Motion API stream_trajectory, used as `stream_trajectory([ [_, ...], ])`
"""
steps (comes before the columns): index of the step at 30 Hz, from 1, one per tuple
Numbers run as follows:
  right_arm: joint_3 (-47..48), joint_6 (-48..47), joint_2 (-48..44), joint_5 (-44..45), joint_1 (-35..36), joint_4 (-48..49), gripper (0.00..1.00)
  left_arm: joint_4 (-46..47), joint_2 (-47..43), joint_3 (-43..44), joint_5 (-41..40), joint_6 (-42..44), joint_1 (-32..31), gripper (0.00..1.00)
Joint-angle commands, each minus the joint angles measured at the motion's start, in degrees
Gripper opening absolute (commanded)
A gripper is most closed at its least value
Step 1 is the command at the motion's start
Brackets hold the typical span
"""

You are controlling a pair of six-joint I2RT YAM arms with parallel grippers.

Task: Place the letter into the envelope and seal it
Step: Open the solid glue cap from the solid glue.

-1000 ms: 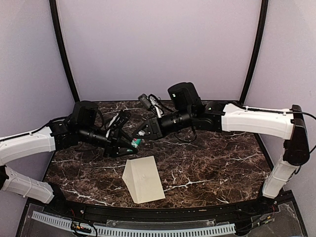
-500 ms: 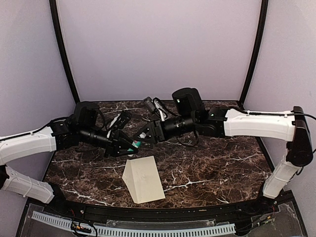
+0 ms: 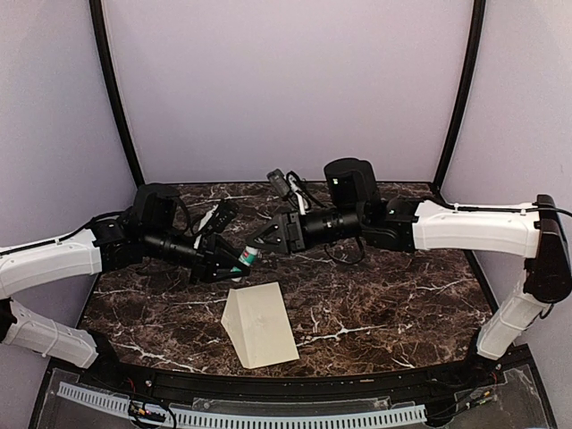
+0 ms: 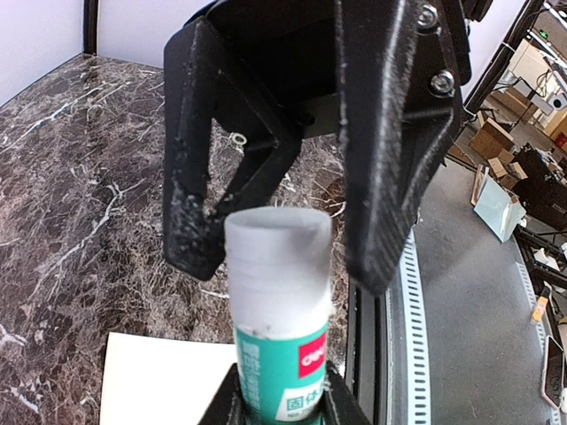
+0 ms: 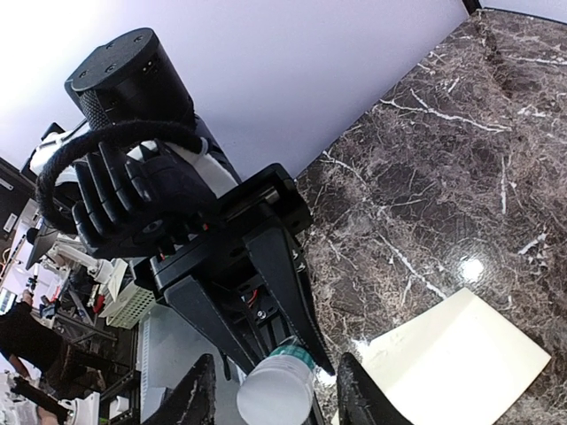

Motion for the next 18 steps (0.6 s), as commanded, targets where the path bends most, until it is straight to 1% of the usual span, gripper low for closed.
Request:
stream_trajectory([
  [1,0.47,-0.21,-0.46,-2.03,0.93,2.27,0.40,0.86,-0.66,0.79,-0.53,0.35,-0.28,0.01],
  [4,0.57,-0.13,-0.35,-2.09,1.06,2.44,0.31,0.83,-0.52,0.86,-0.42,0.26,-0.28,0.00],
  [6,0.66,0.01,-0.12,-2.29,1.06,2.45,0.28,0.85,-0.52,0.88,-0.53,0.24,-0.30,0.00],
  [14,0.61,0.00,-0.55,-0.89,1.11,1.77,0.19,0.76,-0.64,0.86,-0.89,0.25,-0.30,0.00],
  [18,0.44,-0.22,-1.22,0.48,1.01,1.49,0.18,0.77,-0.64,0.88,-1.13,0.25,-0.29,0.00],
])
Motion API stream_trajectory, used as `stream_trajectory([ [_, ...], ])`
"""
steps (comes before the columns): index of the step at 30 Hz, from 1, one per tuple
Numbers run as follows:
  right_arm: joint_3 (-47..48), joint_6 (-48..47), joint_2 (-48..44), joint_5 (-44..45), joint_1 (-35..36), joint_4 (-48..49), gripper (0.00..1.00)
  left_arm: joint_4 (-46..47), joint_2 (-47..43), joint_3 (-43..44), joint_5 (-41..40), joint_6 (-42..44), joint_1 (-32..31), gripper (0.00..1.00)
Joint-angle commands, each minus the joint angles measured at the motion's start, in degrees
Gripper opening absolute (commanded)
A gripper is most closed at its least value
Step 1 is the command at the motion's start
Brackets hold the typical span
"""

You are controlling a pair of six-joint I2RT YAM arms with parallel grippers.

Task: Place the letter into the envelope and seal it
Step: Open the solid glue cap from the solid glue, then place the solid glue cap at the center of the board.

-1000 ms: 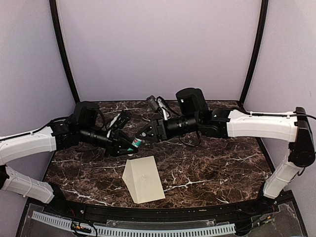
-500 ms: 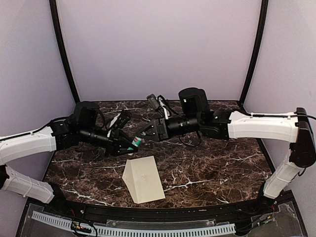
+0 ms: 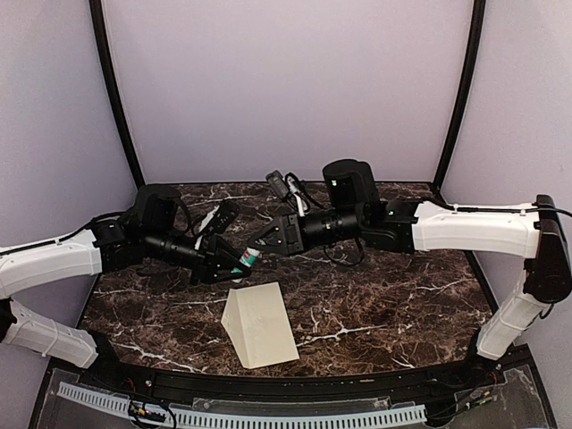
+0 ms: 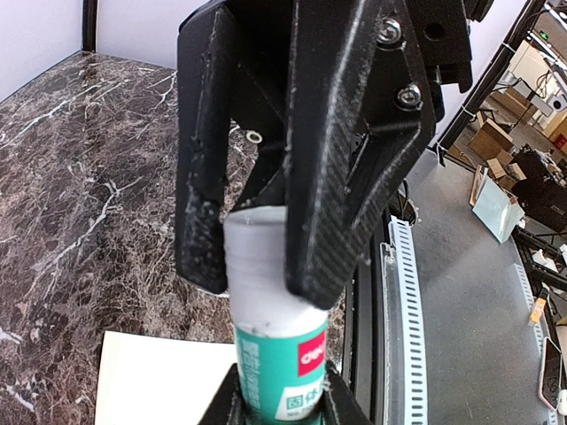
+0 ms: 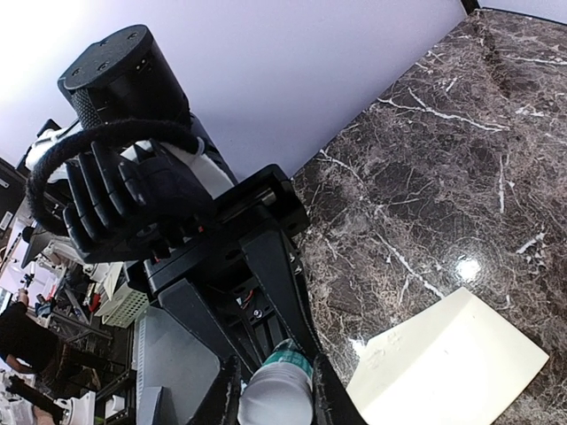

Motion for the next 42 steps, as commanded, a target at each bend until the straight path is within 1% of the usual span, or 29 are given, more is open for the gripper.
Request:
stream_trajectory([
  [1,0.43,0.40,-1.41,0.49,0.40,1.54,0.18,0.75,-0.58,0.86,-0.73,0.86,-0.01,0.00],
  [8,0.54,-0.84,-3.37,3.22,-0.42,-0.20,0.18,0.13,0.06,0.92,-2.17,1.11,-0.01,0.00],
  [13,1.14,-2.59,-4.97,6.16,-1.07,-3.11,0.17,0.11,0.51,0.95,-2.38,1.15,-0.03,0.00],
  [20,0.92,-3.87,-7.66,7.91,-2.74,-7.36,0.18,-0.25,1.03,1.06,-3.15,1.23,0.01,0.00],
  [27,0.31,-4.39,-9.65,9.43,-3.90,-8.18,0.17,-0.30,1.53,1.12,-2.92,1.36,-0.12,0.00],
  [30,-0.04,-4.75,-10.48,11.63,-4.50,-8.91,0.18,-0.71,1.76,1.72,-3.89,0.63,-0.05,0.00],
  [32,0.57,-5.56,-10.81,15.39,-4.79,-12.00,0.18,-0.89,1.51,2.29,-5.52,-0.48,0.48,0.00],
  [34,1.93,-7.22,-10.38,19.94,-4.89,-16.20,0.18,-0.58,0.64,2.41,-6.01,-2.05,3.53,0.00],
  [35,2.85,-7.88,-9.89,22.58,-4.85,-18.83,0.18,0.48,-0.30,2.29,-4.97,-4.61,7.25,0.00],
  [36,3.51,-8.61,-9.23,25.06,-4.90,-21.03,0.18,1.19,-1.39,1.94,-4.32,-5.74,9.41,0.00],
  [37,4.00,-9.18,-8.55,27.74,-4.93,-22.76,0.18,2.66,-2.03,1.79,-3.76,-7.76,13.75,0.00],
  [38,4.23,-9.54,-7.55,31.38,-4.98,-24.24,0.19,3.18,-3.43,1.66,-3.93,-8.72,15.51,0.00],
  [39,4.32,-9.64,-7.05,33.01,-5.32,-25.22,0.19,2.98,-4.14,1.79,-5.18,-8.90,18.82,0.00],
  [42,3.19,-9.50,-4.46,37.07,-7.44,-25.65,0.18,3.19,-8.45,1.36,-8.53,-9.82,24.30,0.00],
])
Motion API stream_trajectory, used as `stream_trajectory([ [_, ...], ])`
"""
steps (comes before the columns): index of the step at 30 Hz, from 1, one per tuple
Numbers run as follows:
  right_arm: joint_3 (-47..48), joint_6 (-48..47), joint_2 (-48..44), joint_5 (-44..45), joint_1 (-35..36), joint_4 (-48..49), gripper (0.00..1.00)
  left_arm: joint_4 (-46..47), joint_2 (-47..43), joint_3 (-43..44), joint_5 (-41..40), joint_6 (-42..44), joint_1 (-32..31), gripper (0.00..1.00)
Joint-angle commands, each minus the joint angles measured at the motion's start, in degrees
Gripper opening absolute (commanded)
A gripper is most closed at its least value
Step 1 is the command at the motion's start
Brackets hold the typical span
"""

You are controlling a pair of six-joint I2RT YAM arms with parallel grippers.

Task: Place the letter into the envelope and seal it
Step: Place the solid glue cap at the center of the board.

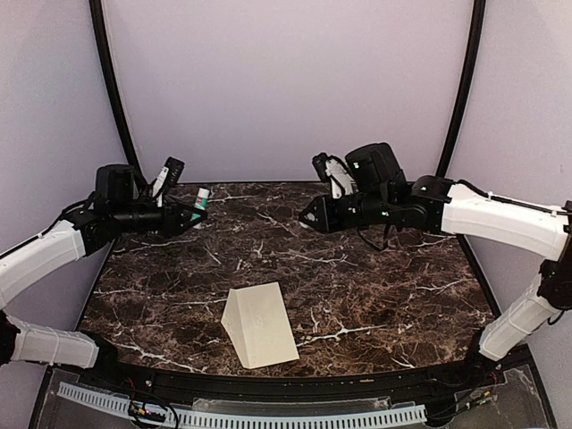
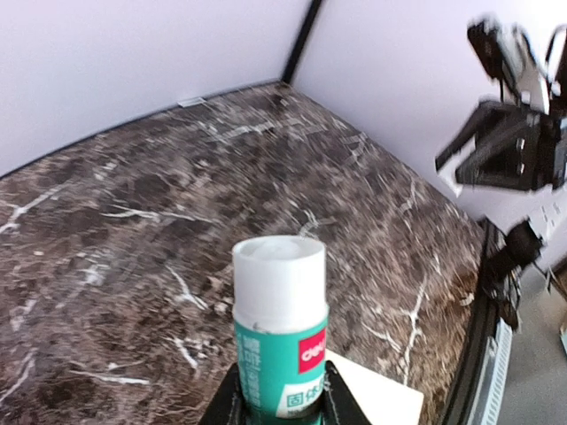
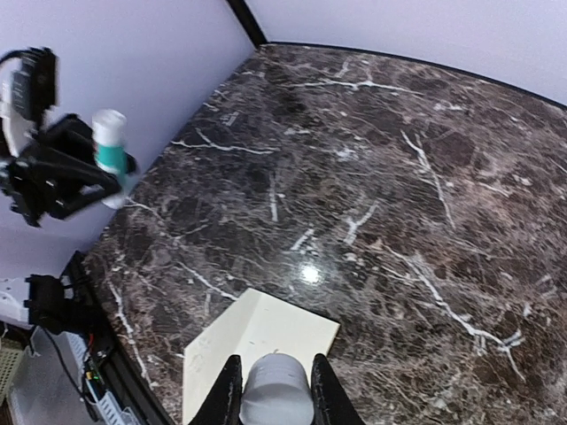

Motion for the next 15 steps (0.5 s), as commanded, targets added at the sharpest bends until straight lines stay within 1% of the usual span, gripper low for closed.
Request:
stream_trajectory([
  [1,-0.27,-1.40,3.87,10.65,-3.43,-3.79,0.19,2.50,-7.22,-0.07,-4.67,-3.61,7.73,0.00],
  [3,-1.55,-1.34,5.51,12.08,-5.66,-2.36,0.19,2.20,-9.04,-0.39,-7.94,-3.57,9.98,0.00],
  [4,-2.08,-1.47,6.56,12.86,-6.78,-1.90,0.19,1.65,-9.75,-0.46,-10.71,-2.91,10.29,0.00],
  [6,-2.04,-2.10,9.00,14.62,-8.87,-1.22,0.19,0.99,-10.53,-0.53,-13.78,-1.90,10.59,0.00],
  [8,-1.50,-2.87,11.79,15.86,-10.97,-0.17,0.19,0.90,-10.94,-0.85,-14.96,-1.58,10.61,0.00],
  [11,0.72,-3.72,17.11,16.48,-14.34,0.60,0.19,1.33,-10.73,-1.20,-13.58,-1.90,10.57,0.00],
  [15,4.65,-4.97,24.48,19.43,-16.15,0.10,0.19,1.87,-9.64,-1.16,-11.07,-2.77,10.59,0.00],
])
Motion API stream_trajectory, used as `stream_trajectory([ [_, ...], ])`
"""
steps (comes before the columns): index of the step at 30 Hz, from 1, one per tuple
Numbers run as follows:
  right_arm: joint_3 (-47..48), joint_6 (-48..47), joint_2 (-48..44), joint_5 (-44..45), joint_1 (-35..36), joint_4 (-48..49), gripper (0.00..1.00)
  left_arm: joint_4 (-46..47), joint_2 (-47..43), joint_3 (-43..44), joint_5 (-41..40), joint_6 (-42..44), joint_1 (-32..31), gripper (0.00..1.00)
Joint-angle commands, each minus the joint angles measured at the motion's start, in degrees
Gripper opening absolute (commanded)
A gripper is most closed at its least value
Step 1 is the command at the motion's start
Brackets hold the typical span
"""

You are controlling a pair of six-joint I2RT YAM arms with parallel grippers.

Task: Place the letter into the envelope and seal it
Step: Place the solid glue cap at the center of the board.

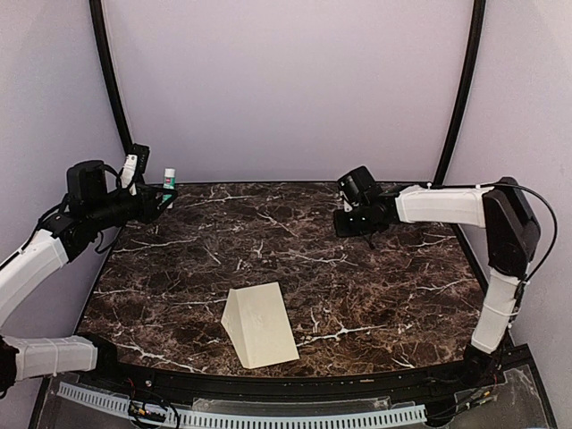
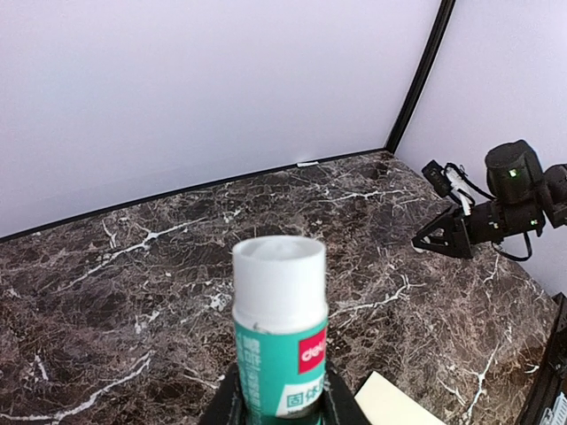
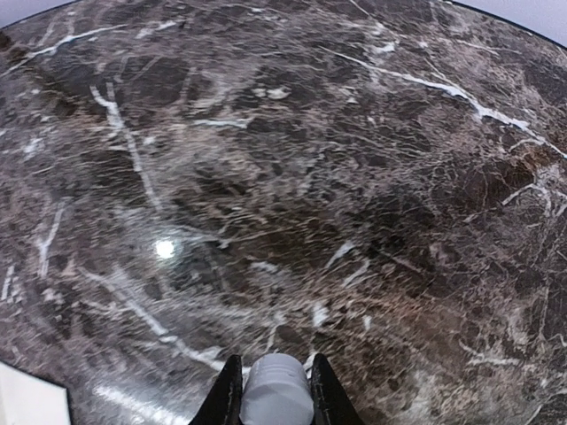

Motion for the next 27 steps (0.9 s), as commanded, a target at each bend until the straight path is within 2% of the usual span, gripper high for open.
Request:
stream_trajectory([
  [1,5.04,-2.28,6.49,5.35,-1.70,1.11,0.19,0.97,0.59,-0.49,1.50,-0.77,0.25,0.00],
  [10,7.15,-2.62,13.45,6.16,-2.60,1.68,0.27,0.94,0.54,-0.45,1.63,-0.75,0.27,0.00],
  [17,6.59,-2.22,14.58,5.00,-3.18,1.65,0.43,1.15,0.77,-0.46,2.68,-1.15,0.22,0.00],
  [23,5.19,-1.82,10.62,3.60,-3.53,1.89,0.55,2.18,0.43,-0.82,4.76,-1.00,0.20,0.00],
  [27,4.49,-2.26,5.15,1.12,-3.65,1.58,0.60,3.40,0.55,-1.10,9.84,-0.85,0.16,0.00],
])
